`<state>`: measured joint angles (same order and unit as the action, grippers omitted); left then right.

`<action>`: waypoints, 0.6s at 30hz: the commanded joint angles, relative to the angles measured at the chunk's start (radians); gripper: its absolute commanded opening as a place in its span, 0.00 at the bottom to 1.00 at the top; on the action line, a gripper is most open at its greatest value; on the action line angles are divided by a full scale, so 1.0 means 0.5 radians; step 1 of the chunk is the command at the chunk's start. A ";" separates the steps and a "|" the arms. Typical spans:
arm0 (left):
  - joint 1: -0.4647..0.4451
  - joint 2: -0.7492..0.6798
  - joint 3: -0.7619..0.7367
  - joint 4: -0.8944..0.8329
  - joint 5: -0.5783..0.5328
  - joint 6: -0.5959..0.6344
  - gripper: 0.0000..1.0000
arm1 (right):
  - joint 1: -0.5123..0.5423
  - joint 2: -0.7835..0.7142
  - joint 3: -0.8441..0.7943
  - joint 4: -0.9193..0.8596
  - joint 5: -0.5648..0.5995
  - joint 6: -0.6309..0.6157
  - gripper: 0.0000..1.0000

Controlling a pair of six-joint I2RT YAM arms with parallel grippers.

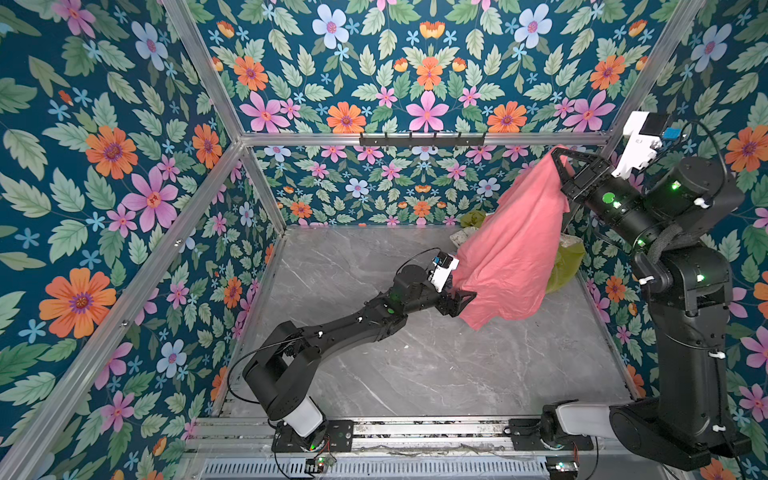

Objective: Pick out a specific cloth from the pile

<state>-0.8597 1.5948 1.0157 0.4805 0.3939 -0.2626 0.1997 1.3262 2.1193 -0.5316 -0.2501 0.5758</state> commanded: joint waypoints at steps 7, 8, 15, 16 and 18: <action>-0.002 0.001 0.046 -0.020 0.077 0.003 0.25 | 0.004 -0.021 -0.023 0.071 0.012 0.009 0.00; -0.002 0.001 0.046 -0.029 0.075 0.001 0.22 | 0.004 -0.022 -0.026 0.071 0.015 0.008 0.00; -0.002 -0.035 0.024 -0.065 0.035 0.010 0.04 | 0.004 -0.026 -0.041 0.069 0.025 0.002 0.00; -0.002 -0.041 0.019 -0.066 0.029 0.014 0.03 | 0.005 -0.029 -0.042 0.066 0.028 -0.002 0.00; -0.002 -0.059 0.009 -0.068 0.008 0.016 0.01 | 0.006 -0.035 -0.041 0.066 0.030 -0.001 0.00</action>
<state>-0.8600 1.5780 1.0245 0.4473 0.4156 -0.2604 0.2008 1.3174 2.0956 -0.5491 -0.2485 0.5800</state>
